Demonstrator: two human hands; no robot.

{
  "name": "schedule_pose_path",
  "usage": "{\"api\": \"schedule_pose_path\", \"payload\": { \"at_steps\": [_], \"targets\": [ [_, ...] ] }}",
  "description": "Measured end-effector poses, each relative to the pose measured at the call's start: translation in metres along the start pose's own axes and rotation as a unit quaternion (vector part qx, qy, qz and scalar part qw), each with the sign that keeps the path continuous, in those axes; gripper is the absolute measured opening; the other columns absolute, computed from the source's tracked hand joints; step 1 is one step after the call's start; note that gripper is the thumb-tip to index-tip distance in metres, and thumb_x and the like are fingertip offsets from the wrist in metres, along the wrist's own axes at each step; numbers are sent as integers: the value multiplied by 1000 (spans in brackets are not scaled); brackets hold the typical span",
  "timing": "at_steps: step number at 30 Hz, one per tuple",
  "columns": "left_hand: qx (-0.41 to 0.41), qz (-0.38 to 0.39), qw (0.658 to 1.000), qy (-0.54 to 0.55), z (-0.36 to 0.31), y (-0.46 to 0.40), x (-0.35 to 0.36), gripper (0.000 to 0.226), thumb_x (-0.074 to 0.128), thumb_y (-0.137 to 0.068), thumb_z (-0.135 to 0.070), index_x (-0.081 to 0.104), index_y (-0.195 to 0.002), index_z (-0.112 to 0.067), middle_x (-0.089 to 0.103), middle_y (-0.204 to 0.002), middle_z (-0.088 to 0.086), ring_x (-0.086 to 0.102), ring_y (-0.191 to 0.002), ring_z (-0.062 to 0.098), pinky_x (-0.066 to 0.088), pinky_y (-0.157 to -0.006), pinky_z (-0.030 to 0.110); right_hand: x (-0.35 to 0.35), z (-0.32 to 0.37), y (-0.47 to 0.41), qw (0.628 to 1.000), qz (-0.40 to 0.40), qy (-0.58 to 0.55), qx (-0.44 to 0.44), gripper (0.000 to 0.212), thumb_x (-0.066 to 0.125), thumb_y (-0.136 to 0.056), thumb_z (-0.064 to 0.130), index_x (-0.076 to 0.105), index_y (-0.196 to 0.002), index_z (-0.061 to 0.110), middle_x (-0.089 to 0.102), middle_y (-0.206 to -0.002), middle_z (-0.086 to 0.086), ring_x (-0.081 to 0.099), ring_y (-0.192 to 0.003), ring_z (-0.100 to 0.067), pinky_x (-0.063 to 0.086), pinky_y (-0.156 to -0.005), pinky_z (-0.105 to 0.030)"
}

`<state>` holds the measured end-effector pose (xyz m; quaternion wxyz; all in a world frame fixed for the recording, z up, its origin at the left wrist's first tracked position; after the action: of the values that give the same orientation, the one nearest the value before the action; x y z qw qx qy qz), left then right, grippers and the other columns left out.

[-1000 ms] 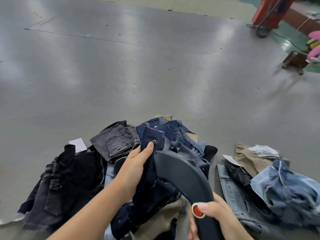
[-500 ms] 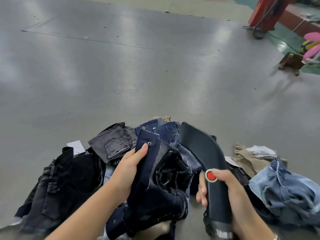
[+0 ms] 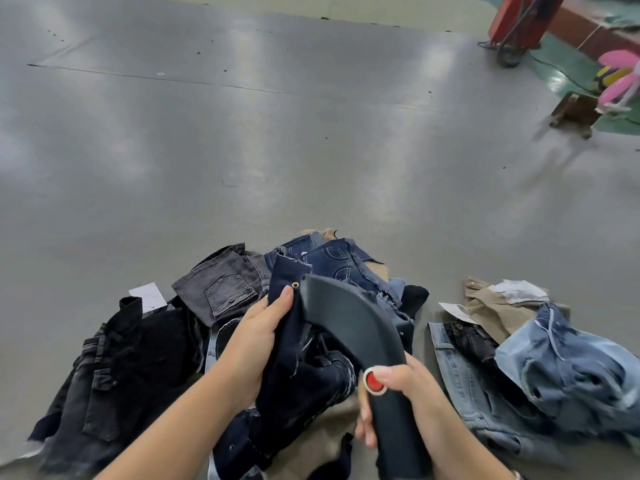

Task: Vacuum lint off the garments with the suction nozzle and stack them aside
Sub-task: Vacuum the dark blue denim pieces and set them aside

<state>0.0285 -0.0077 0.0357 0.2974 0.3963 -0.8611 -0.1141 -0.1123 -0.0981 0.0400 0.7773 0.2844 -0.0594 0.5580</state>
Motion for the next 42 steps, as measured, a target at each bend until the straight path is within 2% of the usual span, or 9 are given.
{"api": "schedule_pose_path", "payload": {
  "at_steps": [8,12,17,21,25,28,33,37,42],
  "targets": [
    [-4,-27,999,18,-3,-3,-7,32,65,-67,-47,79,-80,-22,75,-89,9,71,-73,22,53,-77,35,-32,26,-10,991,-120,-12,-60,35,67,-60,32,52,-67,1,51,-57,-18,50,-45,-27,49,-46,-29],
    [-23,8,996,85,-14,1,-17,53,64,-62,-59,80,-86,-15,76,-89,8,73,-78,22,59,-62,30,-41,34,-7,985,-145,-8,-89,28,62,-66,29,51,-62,5,51,-61,-17,50,-46,-27,50,-50,-35],
    [-51,16,998,-19,5,5,-8,39,63,-72,-23,68,-104,0,74,-95,16,72,-80,24,60,-67,31,-32,31,-3,991,-112,18,-69,39,65,-62,34,49,-63,-2,49,-55,-21,51,-49,-30,49,-51,-32],
    [2,10,1000,22,-5,2,-11,26,60,-83,-20,68,-107,-11,73,-96,11,71,-82,19,57,-62,27,-22,29,6,994,-80,35,-60,45,65,-61,36,49,-65,-6,50,-52,-20,52,-50,-31,49,-50,-32],
    [44,-40,996,-68,-1,0,-6,19,53,-93,-28,70,-99,-24,74,-87,3,71,-75,15,54,-59,24,-17,29,15,997,-42,37,-58,39,66,-60,31,53,-60,-6,51,-50,-21,54,-45,-31,46,-48,-32],
    [82,-71,992,-70,-17,-3,-9,19,56,-86,-37,74,-84,-31,74,-80,3,69,-69,16,56,-58,28,-12,24,22,998,-6,11,-56,30,70,-59,23,66,-77,0,51,-53,-25,54,-42,-31,47,-46,-32],
    [126,-165,978,-12,-32,-10,-22,33,52,-97,-31,74,-72,-33,71,-74,3,64,-69,21,51,-71,38,-7,10,33,995,18,94,-28,61,71,-46,28,71,-105,41,74,-87,-7,67,-79,-16,52,-66,-21],
    [122,-157,980,-25,-28,-9,-17,40,50,-97,-32,72,-64,-35,69,-66,-2,61,-61,14,50,-60,32,3,-9,23,995,-29,99,8,59,68,-67,7,60,-126,12,64,-114,-29,60,-112,-34,48,-89,-27],
    [119,-118,985,-39,-21,-6,-14,30,53,-95,-31,72,-74,-23,71,-71,3,65,-60,12,53,-54,22,20,1,21,992,42,120,-8,68,68,-54,26,62,-121,33,57,-113,-36,62,-96,-33,40,-80,-29]
  ]
}}
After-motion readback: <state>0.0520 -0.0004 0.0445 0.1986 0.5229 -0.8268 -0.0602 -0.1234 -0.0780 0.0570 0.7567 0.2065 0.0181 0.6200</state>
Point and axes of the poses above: each hand's wrist, its own y-axis away from the middle knuckle, its own x-axis out of the palm, z = x × y, the point moved 5 cm from there along -y, towards the middle knuckle
